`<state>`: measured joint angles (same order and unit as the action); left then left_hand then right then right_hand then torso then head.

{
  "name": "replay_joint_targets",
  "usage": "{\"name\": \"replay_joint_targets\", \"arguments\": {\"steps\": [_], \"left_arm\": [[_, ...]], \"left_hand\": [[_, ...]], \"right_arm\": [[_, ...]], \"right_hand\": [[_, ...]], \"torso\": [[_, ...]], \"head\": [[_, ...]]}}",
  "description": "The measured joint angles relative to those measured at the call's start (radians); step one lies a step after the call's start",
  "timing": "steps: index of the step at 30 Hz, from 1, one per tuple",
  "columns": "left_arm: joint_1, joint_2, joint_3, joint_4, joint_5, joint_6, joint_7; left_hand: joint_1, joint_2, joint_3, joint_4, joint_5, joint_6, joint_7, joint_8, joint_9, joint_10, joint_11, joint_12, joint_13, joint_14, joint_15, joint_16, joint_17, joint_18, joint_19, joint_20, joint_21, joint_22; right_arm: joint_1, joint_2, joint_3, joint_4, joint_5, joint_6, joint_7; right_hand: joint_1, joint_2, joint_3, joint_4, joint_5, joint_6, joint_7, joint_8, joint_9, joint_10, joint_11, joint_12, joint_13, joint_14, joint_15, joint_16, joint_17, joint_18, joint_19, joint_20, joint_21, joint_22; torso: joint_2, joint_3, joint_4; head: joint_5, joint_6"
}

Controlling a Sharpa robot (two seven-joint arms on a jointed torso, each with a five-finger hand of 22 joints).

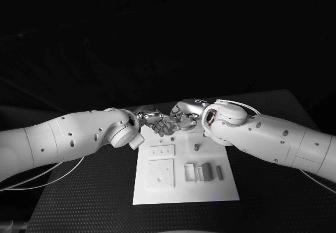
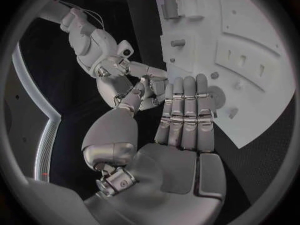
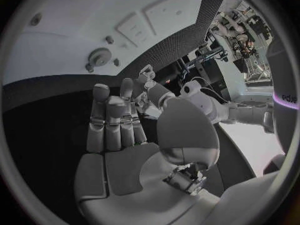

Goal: Assemble the parts on the task board

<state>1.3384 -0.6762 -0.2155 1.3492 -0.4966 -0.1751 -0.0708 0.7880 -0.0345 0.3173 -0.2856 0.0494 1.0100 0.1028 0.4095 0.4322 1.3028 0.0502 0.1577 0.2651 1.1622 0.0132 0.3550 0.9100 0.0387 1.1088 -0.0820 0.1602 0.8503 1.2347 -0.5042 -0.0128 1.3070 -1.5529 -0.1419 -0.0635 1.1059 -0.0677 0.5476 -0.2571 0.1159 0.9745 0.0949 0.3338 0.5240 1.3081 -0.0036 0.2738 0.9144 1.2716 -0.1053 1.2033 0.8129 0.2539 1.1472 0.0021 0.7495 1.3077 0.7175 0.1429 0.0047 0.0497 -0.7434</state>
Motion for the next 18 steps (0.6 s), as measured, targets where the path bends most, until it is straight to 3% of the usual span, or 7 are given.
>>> {"name": "replay_joint_targets", "arguments": {"steps": [18], "left_arm": [[-0.001, 0.002, -0.001, 0.0, 0.015, 0.002, -0.013]], "left_hand": [[0.009, -0.002, 0.031, 0.004, 0.0, 0.008, -0.004, 0.002, 0.002, 0.007, 0.0, 0.0, 0.007, 0.01, -0.003, -0.007, 0.01, -0.002, 0.007, -0.004, 0.004, 0.007]], "right_arm": [[-0.003, -0.001, 0.002, 0.015, -0.004, -0.001, -0.014]], "right_hand": [[-0.004, 0.006, -0.001, -0.001, 0.0, 0.003, -0.003, -0.003, 0.005, 0.004, -0.004, -0.004, 0.003, 0.001, -0.005, 0.0, 0.002, -0.001, 0.002, -0.002, 0.004, 0.0]], "torso": [[0.0, 0.001, -0.0005]], "head": [[0.001, -0.003]]}}
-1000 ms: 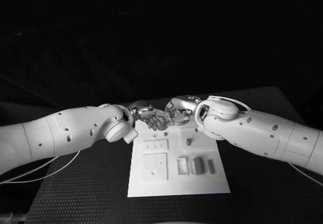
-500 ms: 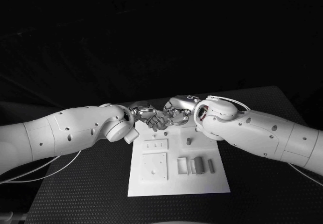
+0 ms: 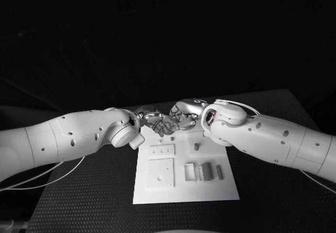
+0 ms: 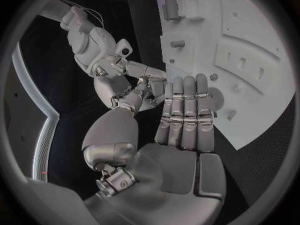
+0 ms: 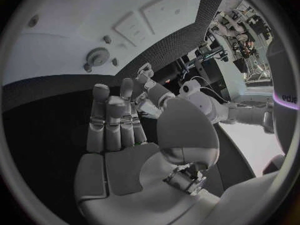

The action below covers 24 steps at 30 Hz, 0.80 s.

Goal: Assemble the parts on the task board

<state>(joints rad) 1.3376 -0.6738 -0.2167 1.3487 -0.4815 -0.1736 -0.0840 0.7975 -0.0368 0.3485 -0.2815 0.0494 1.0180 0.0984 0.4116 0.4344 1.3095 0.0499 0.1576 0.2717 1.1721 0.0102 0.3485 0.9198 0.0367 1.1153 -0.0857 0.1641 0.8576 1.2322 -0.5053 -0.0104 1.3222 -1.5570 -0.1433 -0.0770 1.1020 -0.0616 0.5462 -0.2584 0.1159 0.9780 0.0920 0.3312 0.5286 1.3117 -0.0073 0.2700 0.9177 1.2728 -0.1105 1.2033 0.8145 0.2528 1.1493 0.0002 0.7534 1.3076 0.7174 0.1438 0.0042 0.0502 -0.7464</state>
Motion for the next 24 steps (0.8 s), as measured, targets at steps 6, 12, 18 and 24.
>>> {"name": "replay_joint_targets", "arguments": {"steps": [6, 12, 18, 24], "left_arm": [[0.0, 0.001, 0.0, -0.001, 0.001, 0.0, -0.004], [0.0, 0.001, 0.0, -0.001, 0.002, 0.0, -0.009], [0.0, 0.001, 0.0, -0.002, 0.003, 0.0, -0.016], [0.0, 0.007, 0.0, -0.008, 0.003, 0.0, -0.022]], "left_hand": [[0.016, 0.005, 0.019, -0.005, 0.0, 0.004, -0.004, 0.0, 0.002, 0.009, -0.002, 0.0, 0.004, 0.009, -0.001, 0.0, 0.006, -0.002, 0.004, -0.004, 0.0, 0.006], [0.058, 0.0, 0.065, -0.004, 0.0, 0.009, -0.002, -0.003, 0.004, 0.009, -0.002, -0.006, 0.009, 0.009, -0.002, -0.005, 0.013, -0.006, 0.004, -0.004, 0.004, 0.014], [0.067, 0.009, 0.083, 0.0, 0.0, 0.009, -0.002, -0.006, 0.004, 0.012, -0.003, -0.007, 0.011, 0.016, -0.001, -0.005, 0.018, -0.007, 0.004, -0.004, 0.004, 0.018], [0.082, 0.008, 0.115, -0.001, 0.0, 0.009, -0.002, -0.006, 0.006, 0.016, -0.002, -0.007, 0.015, 0.016, -0.001, -0.009, 0.022, -0.01, 0.004, -0.004, 0.004, 0.024]], "right_arm": [[0.0, 0.0, 0.0, 0.001, -0.001, 0.0, -0.002], [0.0, 0.0, 0.0, 0.005, -0.001, 0.001, -0.005], [-0.001, -0.001, 0.0, 0.013, -0.002, 0.001, -0.01], [-0.002, -0.002, 0.0, 0.016, -0.005, 0.002, -0.015]], "right_hand": [[0.0, 0.0, 0.0, 0.0, 0.0, 0.0, 0.0, -0.002, 0.003, 0.002, 0.002, 0.0, 0.001, 0.0, 0.0, 0.0, 0.0, -0.003, 0.003, 0.0, 0.0, 0.0], [0.0, 0.0, 0.0, 0.0, 0.0, 0.0, 0.0, 0.001, 0.003, 0.004, 0.004, 0.0, 0.001, 0.0, 0.0, 0.0, 0.0, -0.005, 0.003, 0.0, 0.0, 0.0], [0.0, 0.0, -0.001, -0.001, 0.0, 0.0, 0.0, 0.001, 0.003, 0.004, 0.004, -0.003, 0.002, 0.0, 0.0, 0.0, 0.0, -0.005, 0.003, 0.0, 0.0, 0.0], [0.0, 0.0, -0.001, -0.001, 0.0, 0.0, 0.0, 0.001, 0.004, 0.004, 0.004, -0.004, 0.003, 0.0, 0.001, 0.0, 0.0, -0.006, 0.003, 0.0, 0.0, 0.0]], "torso": [[0.0, 0.0001, -0.0002], [0.0, 0.0001, -0.0002], [0.0, 0.0, 0.0], [0.0, -0.0004, 0.0004]], "head": [[0.0, -0.003], [-0.001, -0.004], [-0.002, -0.004], [-0.001, -0.002]]}}
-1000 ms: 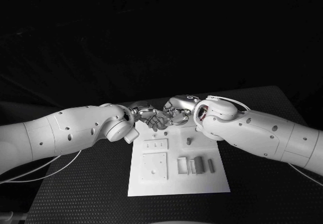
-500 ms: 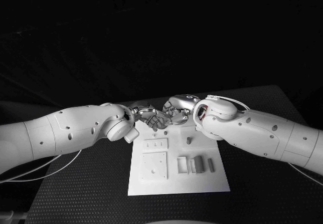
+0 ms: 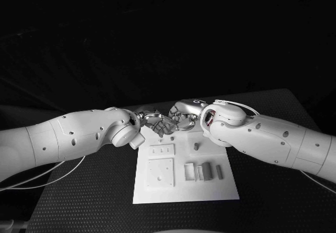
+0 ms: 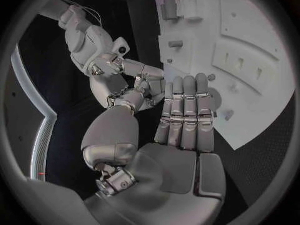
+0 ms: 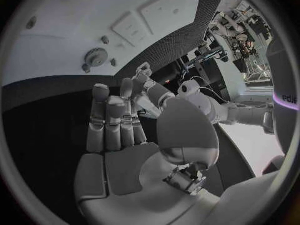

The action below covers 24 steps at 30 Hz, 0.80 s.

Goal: Assemble the parts on the task board

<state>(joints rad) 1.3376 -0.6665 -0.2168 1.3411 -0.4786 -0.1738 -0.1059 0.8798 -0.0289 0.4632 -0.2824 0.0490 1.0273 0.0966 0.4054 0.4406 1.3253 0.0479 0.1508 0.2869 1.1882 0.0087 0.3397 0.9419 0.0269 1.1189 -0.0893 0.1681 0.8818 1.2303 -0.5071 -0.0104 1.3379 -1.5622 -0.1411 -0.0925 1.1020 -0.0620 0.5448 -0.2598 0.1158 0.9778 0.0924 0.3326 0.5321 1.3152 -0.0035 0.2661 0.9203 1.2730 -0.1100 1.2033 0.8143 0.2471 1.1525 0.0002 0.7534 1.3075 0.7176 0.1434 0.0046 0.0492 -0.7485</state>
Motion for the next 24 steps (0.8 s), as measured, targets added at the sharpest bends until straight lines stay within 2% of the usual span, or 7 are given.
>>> {"name": "replay_joint_targets", "arguments": {"steps": [7, 9, 14, 18, 21, 24], "left_arm": [[0.0, 0.001, 0.0, -0.001, 0.003, 0.002, -0.002], [0.0, 0.001, 0.0, 0.0, 0.005, 0.002, -0.003], [0.001, 0.0, 0.002, 0.004, 0.013, 0.005, -0.003], [0.001, -0.002, 0.001, 0.003, 0.019, 0.009, -0.002], [0.001, -0.003, 0.001, 0.003, 0.026, 0.01, -0.001], [0.001, -0.004, 0.001, 0.003, 0.033, 0.011, -0.001]], "left_hand": [[0.015, 0.006, 0.038, 0.002, -0.005, 0.002, 0.002, -0.004, 0.001, 0.0, 0.0, -0.005, 0.003, 0.0, 0.0, -0.01, 0.004, -0.006, 0.0, 0.0, 0.0, 0.006], [0.02, 0.01, 0.054, 0.003, 0.003, 0.0, 0.003, -0.007, 0.0, 0.0, 0.0, -0.007, 0.004, 0.0, 0.0, -0.012, 0.004, -0.011, 0.0, 0.0, 0.0, 0.008], [0.044, 0.029, 0.102, 0.005, 0.045, 0.0, 0.003, -0.015, 0.001, 0.0, 0.0, -0.016, 0.008, 0.003, 0.003, -0.026, 0.007, -0.011, 0.0, 0.0, 0.0, 0.016], [0.044, 0.029, 0.141, 0.0, 0.114, 0.0, 0.004, -0.019, 0.0, 0.0, 0.0, -0.023, 0.012, 0.003, 0.003, -0.034, 0.012, -0.011, 0.0, 0.0, 0.0, 0.026], [0.044, 0.029, 0.159, -0.001, 0.144, 0.0, 0.004, -0.023, 0.001, 0.0, 0.0, -0.023, 0.015, 0.007, 0.007, -0.039, 0.016, -0.011, 0.0, 0.0, 0.0, 0.032], [0.044, 0.029, 0.165, -0.003, 0.16, -0.002, 0.005, -0.023, 0.005, -0.001, 0.001, -0.028, 0.015, 0.007, 0.007, -0.046, 0.017, -0.011, -0.004, 0.004, 0.0, 0.035]], "right_arm": [[-0.001, 0.0, 0.0, -0.002, -0.002, 0.0, -0.004], [-0.002, 0.001, 0.0, -0.003, -0.003, 0.001, -0.004], [-0.005, 0.001, -0.001, -0.011, -0.004, 0.004, -0.008], [-0.005, 0.003, -0.001, -0.013, -0.005, 0.005, -0.009], [-0.005, 0.004, -0.001, -0.013, -0.005, 0.005, -0.009], [-0.005, 0.005, 0.0, -0.014, -0.005, 0.005, -0.009]], "right_hand": [[0.0, 0.0, 0.003, -0.003, -0.001, -0.001, 0.001, 0.0, 0.0, 0.0, 0.0, 0.0, 0.0, 0.0, 0.001, 0.0, 0.0, 0.0, 0.0, 0.0, 0.0, 0.0], [0.0, 0.0, 0.002, -0.004, -0.001, 0.001, -0.001, 0.0, 0.0, 0.0, 0.0, 0.0, 0.0, 0.001, 0.002, 0.0, 0.0, 0.0, 0.0, 0.0, 0.0, 0.0], [0.0, 0.0, 0.001, -0.004, -0.004, 0.002, -0.002, -0.002, 0.0, 0.004, -0.004, 0.0, 0.001, 0.002, 0.002, 0.0, 0.001, -0.002, 0.0, 0.0, 0.0, 0.0], [0.0, 0.0, 0.001, -0.004, -0.004, 0.002, -0.002, -0.002, 0.0, 0.004, -0.004, 0.0, 0.001, 0.002, 0.002, 0.0, 0.001, -0.006, 0.0, 0.0, 0.0, 0.0], [0.0, 0.0, 0.001, -0.004, -0.004, 0.002, -0.002, -0.005, 0.0, 0.004, -0.004, 0.0, 0.001, 0.002, 0.002, 0.0, 0.001, -0.004, 0.0, 0.0, 0.0, 0.0], [0.0, 0.0, 0.001, -0.004, -0.002, 0.002, -0.002, -0.005, 0.001, 0.004, -0.004, 0.0, 0.001, 0.001, 0.004, 0.0, 0.001, 0.001, 0.0, 0.0, 0.0, 0.0]], "torso": [[0.001, 0.0001, -0.001], [0.001, 0.0002, -0.0009], [0.001, 0.0, -0.0003], [0.001, -0.0001, 0.0], [0.001, -0.0004, 0.0], [0.0, -0.0003, 0.0001]], "head": [[0.001, 0.002], [0.001, 0.001], [-0.001, -0.002], [-0.001, -0.002], [-0.001, -0.001], [0.0, -0.001]]}}
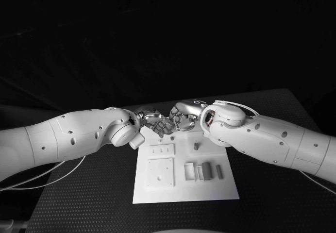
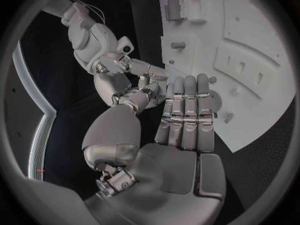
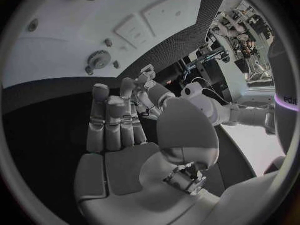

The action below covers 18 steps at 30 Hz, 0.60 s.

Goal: Assemble the parts on the task board

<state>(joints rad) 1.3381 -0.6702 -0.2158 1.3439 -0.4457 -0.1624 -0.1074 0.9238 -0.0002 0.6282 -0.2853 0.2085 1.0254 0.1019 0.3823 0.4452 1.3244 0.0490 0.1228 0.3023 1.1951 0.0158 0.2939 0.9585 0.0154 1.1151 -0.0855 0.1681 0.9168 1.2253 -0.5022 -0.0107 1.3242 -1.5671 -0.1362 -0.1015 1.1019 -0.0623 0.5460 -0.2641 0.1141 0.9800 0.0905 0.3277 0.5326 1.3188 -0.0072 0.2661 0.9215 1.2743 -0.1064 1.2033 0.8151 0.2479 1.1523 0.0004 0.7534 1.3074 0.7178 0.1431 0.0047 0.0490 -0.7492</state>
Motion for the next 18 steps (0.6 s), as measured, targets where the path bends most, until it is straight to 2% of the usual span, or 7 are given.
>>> {"name": "replay_joint_targets", "arguments": {"steps": [5, 18], "left_arm": [[0.0, -0.001, 0.0, 0.001, 0.012, 0.003, -0.002], [-0.002, -0.001, -0.002, 0.0, 0.068, 0.002, -0.012]], "left_hand": [[0.0, 0.0, 0.006, 0.005, 0.009, -0.004, 0.004, 0.0, 0.002, -0.005, 0.005, -0.006, 0.001, 0.0, 0.0, -0.006, 0.0, 0.0, -0.003, 0.003, 0.0, 0.003], [0.001, -0.001, 0.029, -0.004, 0.009, -0.007, 0.007, -0.004, 0.003, -0.008, 0.008, -0.007, 0.005, 0.0, 0.0, -0.012, 0.005, 0.0, -0.009, 0.009, -0.004, 0.009]], "right_arm": [[0.0, 0.002, 0.0, -0.001, 0.0, 0.0, 0.0], [-0.005, 0.004, 0.001, -0.003, 0.0, 0.0, -0.001]], "right_hand": [[-0.003, -0.003, -0.001, -0.001, 0.002, 0.0, 0.0, 0.0, 0.012, 0.0, 0.0, -0.004, 0.001, -0.003, -0.002, 0.0, 0.0, 0.001, 0.0, 0.0, 0.0, 0.0], [-0.008, -0.008, -0.001, -0.001, 0.002, 0.003, 0.003, 0.004, 0.013, 0.0, 0.0, -0.004, 0.002, -0.003, -0.002, 0.0, 0.0, 0.001, 0.0, 0.0, 0.0, 0.0]], "torso": [[0.0, 0.0003, -0.0001], [0.0, 0.0016, -0.0003]], "head": [[0.0, 0.0], [-0.001, 0.001]]}}
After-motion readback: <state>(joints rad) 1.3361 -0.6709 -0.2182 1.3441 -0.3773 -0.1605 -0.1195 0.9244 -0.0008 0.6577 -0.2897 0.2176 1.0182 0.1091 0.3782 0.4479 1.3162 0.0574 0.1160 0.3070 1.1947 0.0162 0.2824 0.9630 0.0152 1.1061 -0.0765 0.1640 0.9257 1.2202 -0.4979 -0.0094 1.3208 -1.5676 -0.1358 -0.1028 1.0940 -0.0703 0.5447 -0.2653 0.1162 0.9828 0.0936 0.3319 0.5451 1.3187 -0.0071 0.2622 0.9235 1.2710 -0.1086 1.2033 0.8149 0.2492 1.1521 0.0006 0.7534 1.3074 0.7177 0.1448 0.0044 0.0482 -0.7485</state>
